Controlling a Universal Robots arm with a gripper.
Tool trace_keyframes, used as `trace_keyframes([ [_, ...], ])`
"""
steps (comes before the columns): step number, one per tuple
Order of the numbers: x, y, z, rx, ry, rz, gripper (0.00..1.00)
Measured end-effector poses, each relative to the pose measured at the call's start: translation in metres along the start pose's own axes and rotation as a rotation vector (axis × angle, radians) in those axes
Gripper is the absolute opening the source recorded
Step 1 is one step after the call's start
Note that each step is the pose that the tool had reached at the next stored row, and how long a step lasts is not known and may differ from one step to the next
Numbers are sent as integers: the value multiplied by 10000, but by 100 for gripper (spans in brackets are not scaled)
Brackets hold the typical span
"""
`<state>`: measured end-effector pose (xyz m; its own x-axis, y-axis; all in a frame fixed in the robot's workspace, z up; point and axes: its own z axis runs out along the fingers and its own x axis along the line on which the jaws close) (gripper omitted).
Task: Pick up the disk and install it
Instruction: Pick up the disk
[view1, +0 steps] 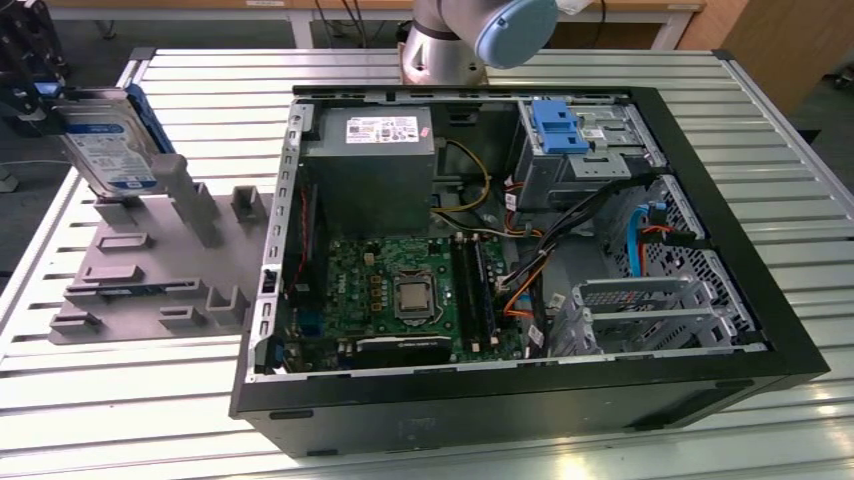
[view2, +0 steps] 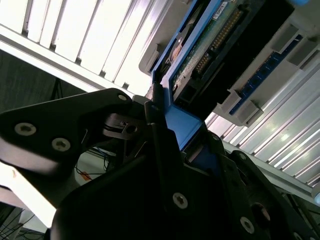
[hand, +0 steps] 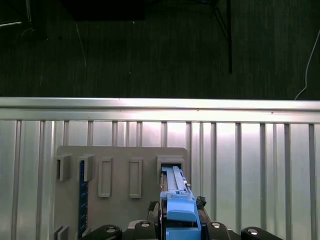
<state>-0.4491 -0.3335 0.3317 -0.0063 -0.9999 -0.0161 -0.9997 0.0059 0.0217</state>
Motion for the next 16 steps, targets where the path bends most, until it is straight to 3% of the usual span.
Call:
trace_keyframes([
  [16,-1,1,-33,1,0,0,36],
])
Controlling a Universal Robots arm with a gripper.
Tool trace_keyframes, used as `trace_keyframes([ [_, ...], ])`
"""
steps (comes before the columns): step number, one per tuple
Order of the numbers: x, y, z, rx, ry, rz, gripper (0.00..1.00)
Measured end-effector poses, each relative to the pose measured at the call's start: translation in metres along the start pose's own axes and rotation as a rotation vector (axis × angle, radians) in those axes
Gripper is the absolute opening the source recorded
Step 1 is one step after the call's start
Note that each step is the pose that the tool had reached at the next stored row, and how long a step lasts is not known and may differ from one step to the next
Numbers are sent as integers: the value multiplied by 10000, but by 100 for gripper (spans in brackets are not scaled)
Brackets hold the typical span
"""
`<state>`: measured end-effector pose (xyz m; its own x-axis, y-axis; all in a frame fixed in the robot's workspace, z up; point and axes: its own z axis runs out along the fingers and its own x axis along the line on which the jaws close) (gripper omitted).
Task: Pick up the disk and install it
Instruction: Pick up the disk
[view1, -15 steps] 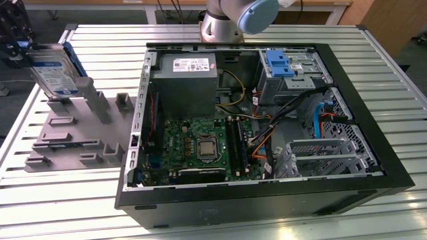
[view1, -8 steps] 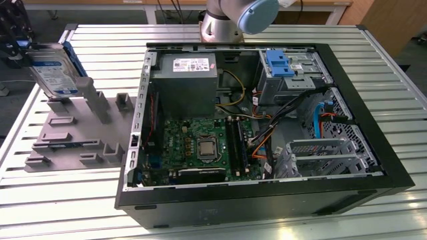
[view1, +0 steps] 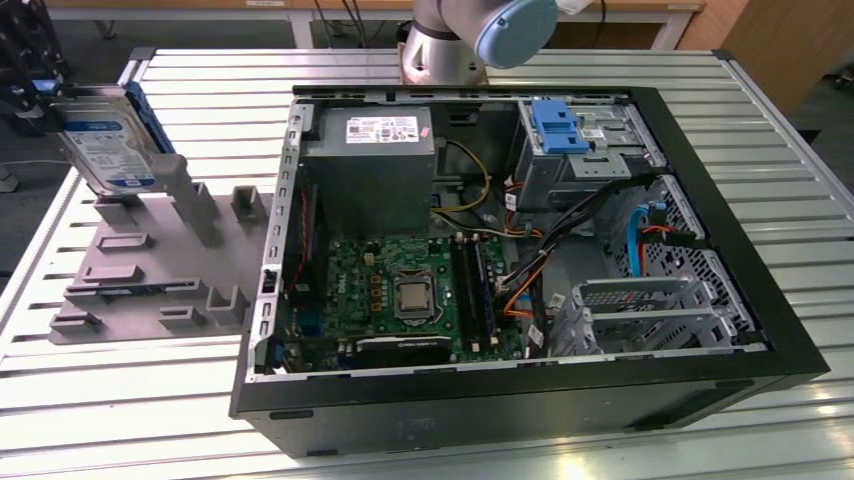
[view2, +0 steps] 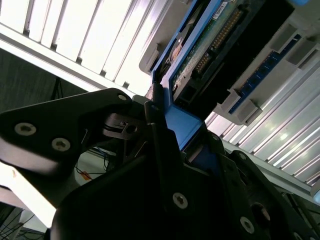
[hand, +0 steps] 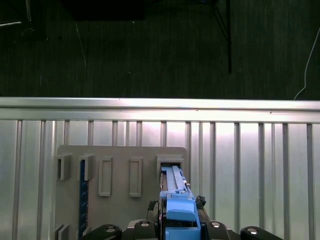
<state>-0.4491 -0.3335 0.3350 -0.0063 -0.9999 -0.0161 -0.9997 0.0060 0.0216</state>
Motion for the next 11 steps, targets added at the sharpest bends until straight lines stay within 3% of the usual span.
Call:
trace_keyframes([
  [11,0,1,-29,-1,1,0,36],
])
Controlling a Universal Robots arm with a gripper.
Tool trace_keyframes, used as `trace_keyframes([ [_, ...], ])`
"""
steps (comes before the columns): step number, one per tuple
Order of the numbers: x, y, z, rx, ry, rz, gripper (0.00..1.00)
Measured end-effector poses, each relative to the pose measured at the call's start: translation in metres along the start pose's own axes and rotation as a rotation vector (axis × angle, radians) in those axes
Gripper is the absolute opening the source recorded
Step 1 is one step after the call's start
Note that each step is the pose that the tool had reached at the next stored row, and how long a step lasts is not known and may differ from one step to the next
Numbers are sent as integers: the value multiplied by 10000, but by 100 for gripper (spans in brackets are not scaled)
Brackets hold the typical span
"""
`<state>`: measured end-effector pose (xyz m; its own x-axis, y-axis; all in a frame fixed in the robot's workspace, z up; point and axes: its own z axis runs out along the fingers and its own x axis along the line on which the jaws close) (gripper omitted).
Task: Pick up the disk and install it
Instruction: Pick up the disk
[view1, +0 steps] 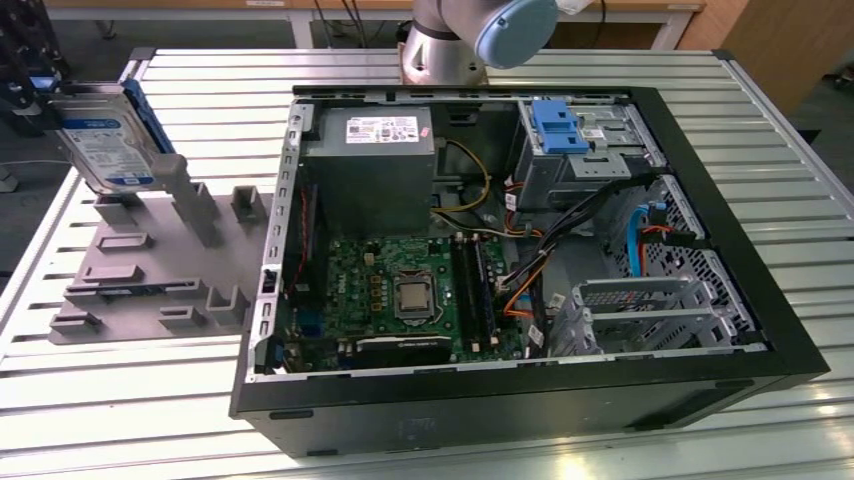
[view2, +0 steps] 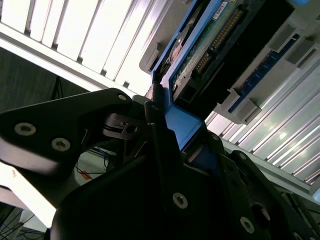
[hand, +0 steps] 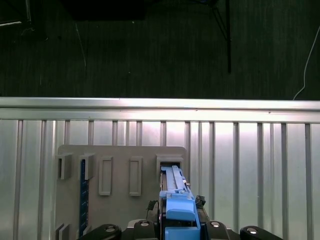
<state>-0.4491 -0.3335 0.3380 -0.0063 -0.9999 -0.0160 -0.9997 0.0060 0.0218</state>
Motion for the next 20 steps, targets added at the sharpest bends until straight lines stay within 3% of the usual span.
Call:
trace_keyframes([
  [20,-1,1,-61,1,0,0,36],
])
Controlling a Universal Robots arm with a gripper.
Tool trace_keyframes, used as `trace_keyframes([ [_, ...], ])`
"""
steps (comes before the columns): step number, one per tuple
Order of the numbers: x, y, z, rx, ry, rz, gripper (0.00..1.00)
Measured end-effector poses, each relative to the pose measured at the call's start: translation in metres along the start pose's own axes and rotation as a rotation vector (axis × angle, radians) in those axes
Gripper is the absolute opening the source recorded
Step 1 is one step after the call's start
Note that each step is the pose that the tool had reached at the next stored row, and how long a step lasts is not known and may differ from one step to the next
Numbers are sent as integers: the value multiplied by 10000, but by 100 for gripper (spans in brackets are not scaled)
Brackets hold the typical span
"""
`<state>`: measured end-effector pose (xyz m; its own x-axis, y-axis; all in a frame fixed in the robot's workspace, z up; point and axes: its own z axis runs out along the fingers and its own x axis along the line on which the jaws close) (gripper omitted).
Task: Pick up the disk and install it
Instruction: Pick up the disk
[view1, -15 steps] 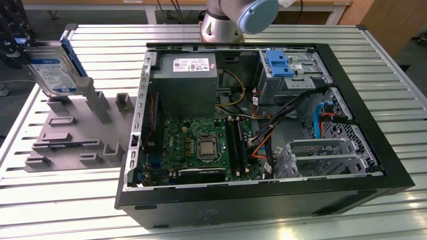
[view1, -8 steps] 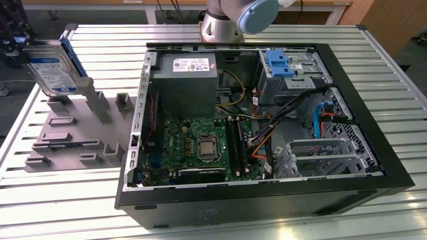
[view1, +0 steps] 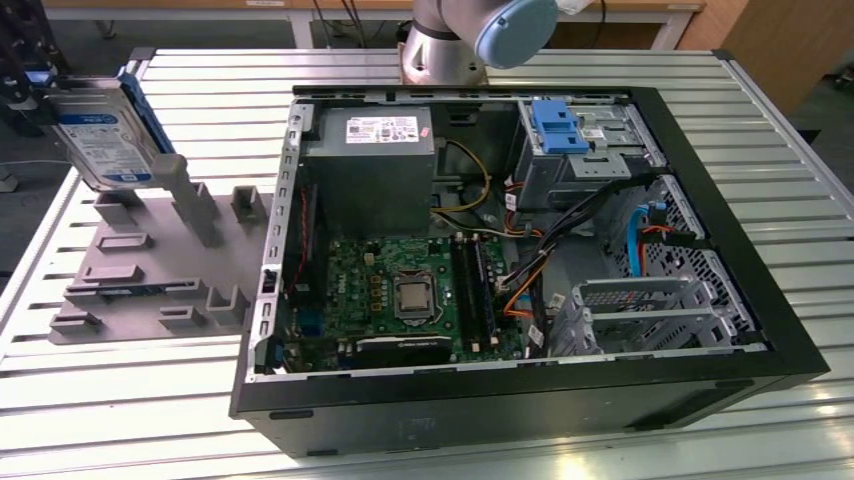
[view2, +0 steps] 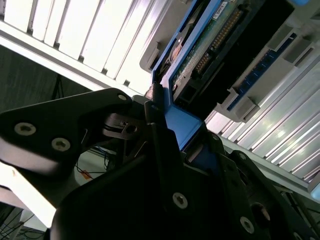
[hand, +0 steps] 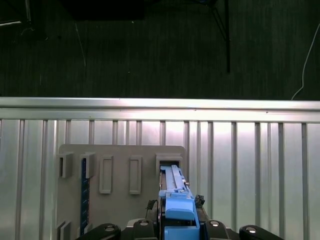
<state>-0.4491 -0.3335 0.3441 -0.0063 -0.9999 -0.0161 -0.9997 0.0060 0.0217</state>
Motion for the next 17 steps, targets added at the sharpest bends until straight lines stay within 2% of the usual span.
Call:
trace_keyframes([
  [17,-1,1,-58,-1,0,0,36],
])
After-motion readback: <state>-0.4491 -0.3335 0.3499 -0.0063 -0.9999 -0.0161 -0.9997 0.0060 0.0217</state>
